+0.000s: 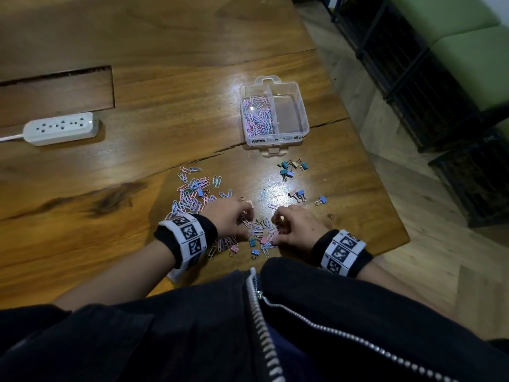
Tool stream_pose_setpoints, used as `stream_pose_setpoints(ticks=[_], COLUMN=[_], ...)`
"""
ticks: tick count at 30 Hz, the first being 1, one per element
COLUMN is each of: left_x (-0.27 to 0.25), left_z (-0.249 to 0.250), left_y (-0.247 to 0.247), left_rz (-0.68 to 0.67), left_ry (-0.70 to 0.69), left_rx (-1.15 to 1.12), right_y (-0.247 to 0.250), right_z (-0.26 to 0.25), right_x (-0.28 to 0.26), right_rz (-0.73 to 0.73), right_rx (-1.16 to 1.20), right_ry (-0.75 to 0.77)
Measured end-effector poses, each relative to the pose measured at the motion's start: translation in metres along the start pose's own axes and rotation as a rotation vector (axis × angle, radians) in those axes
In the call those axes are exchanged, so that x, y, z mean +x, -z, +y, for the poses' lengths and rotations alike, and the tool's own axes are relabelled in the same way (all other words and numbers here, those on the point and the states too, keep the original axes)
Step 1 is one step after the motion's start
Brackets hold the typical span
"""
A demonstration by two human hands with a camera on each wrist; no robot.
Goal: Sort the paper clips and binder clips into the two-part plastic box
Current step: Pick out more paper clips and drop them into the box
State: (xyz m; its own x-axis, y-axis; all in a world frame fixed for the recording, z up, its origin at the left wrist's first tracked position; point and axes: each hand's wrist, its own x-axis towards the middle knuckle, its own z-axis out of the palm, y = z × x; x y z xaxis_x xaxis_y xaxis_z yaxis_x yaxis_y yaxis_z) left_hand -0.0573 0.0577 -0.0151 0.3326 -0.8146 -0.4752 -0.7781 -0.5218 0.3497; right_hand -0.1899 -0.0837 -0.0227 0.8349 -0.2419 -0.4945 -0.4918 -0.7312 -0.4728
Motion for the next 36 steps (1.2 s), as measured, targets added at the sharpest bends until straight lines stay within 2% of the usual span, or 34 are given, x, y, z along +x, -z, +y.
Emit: stream_pose_setpoints(ticks=[10, 12, 15, 17, 18, 22, 25, 28, 33, 34, 36], left_x=[0.009, 0.012, 0.013, 0.014, 0.015, 0.018, 0.020, 0.027, 0.039, 0.041, 0.044], left_z=[0.017, 0.019, 0.018, 0.014, 0.010, 0.002, 0.005, 0.012, 0.016, 0.016, 0.018], left_y=[-0.007, -0.009, -0.010, -0.008, -0.005, 0.006, 0.012, 0.012, 0.019, 0.021, 0.024], left_rz=[0.084, 0.098, 0.123, 0.092, 0.055, -0.096, -0.167, -0.150, -0.125, -0.117, -0.092], left_ry=[-0.113, -0.115, -0.096, -0.050, -0.024, 0.063, 0.036, 0.044, 0.097, 0.115, 0.176], left_rx=[0.221, 0.274, 0.276, 0.094, -0.088, -1.100, -1.581, -1.740, -1.633, -1.592, -1.468], right_y=[0.011, 0.013, 0.016, 0.019, 0.022, 0.031, 0.034, 0.036, 0.033, 0.033, 0.028], right_z=[0.005, 0.005, 0.008, 0.011, 0.012, 0.013, 0.015, 0.017, 0.022, 0.021, 0.021], right_x=[0.014, 0.016, 0.017, 0.014, 0.012, 0.004, 0.001, -0.003, -0.002, -0.002, 0.003], right_rz=[0.087, 0.122, 0.178, 0.192, 0.184, 0.134, 0.061, 0.002, 0.022, 0.056, 0.148], right_rx=[-0.067, 0.045, 0.353, 0.553, 0.662, 1.034, 1.210, 1.321, 1.486, 1.427, 1.149], right_ry=[0.003, -0.013, -0.094, -0.145, -0.160, -0.166, -0.126, -0.152, -0.254, -0.270, -0.294])
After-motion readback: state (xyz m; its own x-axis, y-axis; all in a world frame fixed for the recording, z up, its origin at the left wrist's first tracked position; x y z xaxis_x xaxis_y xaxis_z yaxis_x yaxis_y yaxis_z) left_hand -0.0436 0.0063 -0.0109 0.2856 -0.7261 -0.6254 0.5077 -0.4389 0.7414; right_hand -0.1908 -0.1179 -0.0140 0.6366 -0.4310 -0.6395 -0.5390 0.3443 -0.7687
